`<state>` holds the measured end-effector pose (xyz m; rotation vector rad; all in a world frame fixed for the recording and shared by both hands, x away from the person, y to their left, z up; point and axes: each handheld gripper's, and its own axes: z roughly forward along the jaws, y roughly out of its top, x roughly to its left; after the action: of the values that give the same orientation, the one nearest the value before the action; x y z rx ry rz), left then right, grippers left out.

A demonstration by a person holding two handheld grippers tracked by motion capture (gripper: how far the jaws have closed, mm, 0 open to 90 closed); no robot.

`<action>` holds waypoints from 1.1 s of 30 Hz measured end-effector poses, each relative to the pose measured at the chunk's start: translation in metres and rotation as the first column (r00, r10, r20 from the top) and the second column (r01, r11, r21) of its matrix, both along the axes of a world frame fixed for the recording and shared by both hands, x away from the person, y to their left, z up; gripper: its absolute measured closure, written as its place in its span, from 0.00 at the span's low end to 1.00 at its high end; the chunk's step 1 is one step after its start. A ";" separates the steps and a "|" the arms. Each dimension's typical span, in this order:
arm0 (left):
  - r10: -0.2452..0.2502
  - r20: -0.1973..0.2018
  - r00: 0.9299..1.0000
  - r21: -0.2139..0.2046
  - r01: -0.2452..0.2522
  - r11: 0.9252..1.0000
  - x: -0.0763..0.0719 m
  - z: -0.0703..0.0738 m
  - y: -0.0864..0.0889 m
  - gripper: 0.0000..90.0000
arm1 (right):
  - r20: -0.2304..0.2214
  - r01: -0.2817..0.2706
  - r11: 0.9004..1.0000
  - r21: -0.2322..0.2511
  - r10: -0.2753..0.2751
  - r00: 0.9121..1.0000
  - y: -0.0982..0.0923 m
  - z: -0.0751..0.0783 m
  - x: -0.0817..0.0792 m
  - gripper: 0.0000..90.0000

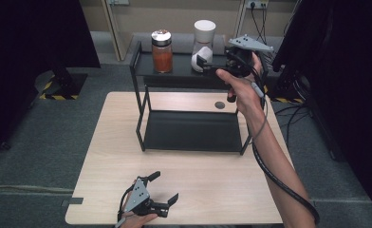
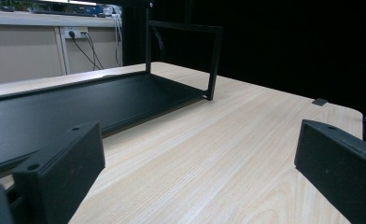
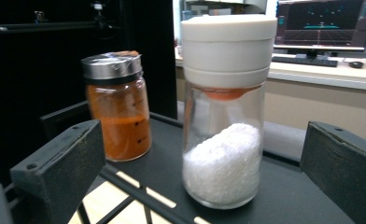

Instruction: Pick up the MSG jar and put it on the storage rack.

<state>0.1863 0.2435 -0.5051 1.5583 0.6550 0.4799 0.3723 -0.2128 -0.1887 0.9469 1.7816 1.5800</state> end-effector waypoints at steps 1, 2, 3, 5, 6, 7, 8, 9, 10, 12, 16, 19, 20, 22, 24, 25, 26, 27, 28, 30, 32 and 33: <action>0.000 -0.002 1.000 0.000 0.000 1.000 0.000 0.000 0.000 0.01 | 0.003 -0.004 1.000 0.000 0.004 1.000 -0.001 -0.001 -0.001 0.00; 0.000 -0.003 1.000 -0.001 0.000 1.000 0.000 0.000 0.000 0.01 | 0.005 -0.007 1.000 0.000 0.007 1.000 -0.002 -0.003 -0.002 0.00; 0.000 -0.003 1.000 0.001 0.000 1.000 0.000 0.000 0.000 0.01 | 0.007 -0.010 1.000 -0.002 0.010 1.000 -0.003 -0.004 -0.004 0.00; 0.000 -0.002 1.000 0.000 0.000 1.000 0.000 0.000 0.000 0.01 | 0.011 -0.014 1.000 -0.001 0.014 1.000 -0.004 -0.006 -0.006 0.00; 0.000 -0.002 1.000 0.001 0.000 1.000 0.000 0.000 0.000 0.01 | 0.012 -0.016 1.000 -0.001 0.016 1.000 -0.004 -0.006 -0.007 0.00; 0.000 -0.002 1.000 0.001 0.000 1.000 0.000 0.000 0.000 0.01 | 0.017 -0.018 1.000 -0.001 0.018 1.000 -0.005 -0.007 -0.008 0.00; 0.001 -0.003 1.000 0.000 -0.001 1.000 0.000 0.000 0.000 0.01 | 0.019 -0.019 1.000 -0.001 0.019 1.000 -0.005 -0.008 -0.010 0.00; 0.001 -0.003 1.000 0.000 -0.001 1.000 0.000 0.000 0.000 0.01 | 0.023 -0.021 1.000 -0.006 0.021 1.000 -0.006 -0.008 -0.011 0.00; 0.001 -0.003 1.000 -0.001 -0.001 1.000 0.000 0.000 0.000 0.01 | 0.029 -0.021 1.000 -0.009 0.022 0.999 -0.006 -0.009 -0.012 0.00; 0.002 -0.003 1.000 -0.001 -0.002 1.000 0.000 0.000 0.000 0.01 | 0.032 -0.025 1.000 -0.010 0.025 0.999 -0.007 -0.010 -0.015 0.00; 0.003 -0.004 1.000 -0.001 -0.003 1.000 0.000 0.000 0.000 0.01 | 0.041 -0.039 0.999 -0.004 0.039 0.998 -0.011 -0.012 -0.019 0.00; 0.005 -0.003 1.000 0.000 -0.005 1.000 0.000 0.000 0.001 0.01 | 0.047 -0.044 0.999 0.000 0.044 0.998 -0.013 -0.014 -0.022 0.00; 0.006 -0.004 1.000 0.000 -0.006 1.000 0.000 0.000 0.001 0.01 | 0.048 -0.047 0.999 -0.002 0.047 0.998 -0.013 -0.015 -0.023 0.00; 0.006 -0.004 1.000 0.000 -0.006 1.000 0.000 0.000 0.001 0.01 | 0.051 -0.053 0.999 -0.002 0.053 0.997 -0.015 -0.016 -0.026 0.00; 0.006 -0.004 1.000 -0.001 -0.006 1.000 0.000 0.000 0.001 0.01 | 0.058 -0.060 0.998 -0.003 0.060 0.997 -0.016 -0.018 -0.029 0.00; 0.006 -0.004 1.000 0.000 -0.006 1.000 0.000 0.000 0.001 0.01 | 0.059 -0.063 0.998 -0.002 0.063 0.996 -0.017 -0.019 -0.030 0.00; 0.006 -0.004 1.000 0.000 -0.006 1.000 0.000 0.000 0.001 0.01 | 0.062 -0.065 0.998 -0.002 0.065 0.996 -0.018 -0.020 -0.031 0.00; 0.006 -0.004 1.000 0.000 -0.006 1.000 0.000 0.000 0.001 0.01 | 0.064 -0.068 0.998 0.000 0.068 0.996 -0.018 -0.021 -0.032 0.00; 0.006 -0.004 1.000 -0.002 -0.006 1.000 0.000 0.000 0.000 0.01 | 0.065 -0.071 0.997 -0.001 0.071 0.995 -0.019 -0.022 -0.034 0.00; 0.007 -0.004 1.000 -0.002 -0.007 1.000 0.000 0.000 0.001 0.01 | 0.069 -0.073 0.997 -0.007 0.074 0.995 -0.020 -0.025 -0.036 0.00; 0.008 -0.005 1.000 -0.002 -0.008 1.000 0.000 0.000 0.001 0.01 | 0.073 -0.073 0.997 -0.013 0.074 0.995 -0.021 -0.028 -0.038 0.00; 0.008 -0.004 1.000 -0.002 -0.008 1.000 0.000 0.000 0.001 0.01 | 0.072 -0.074 0.997 -0.010 0.075 0.995 -0.022 -0.029 -0.039 0.00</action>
<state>0.1864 0.2443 -0.5052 1.5560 0.6645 0.4817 0.3337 -0.2348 -0.2181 0.8186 1.7900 1.6317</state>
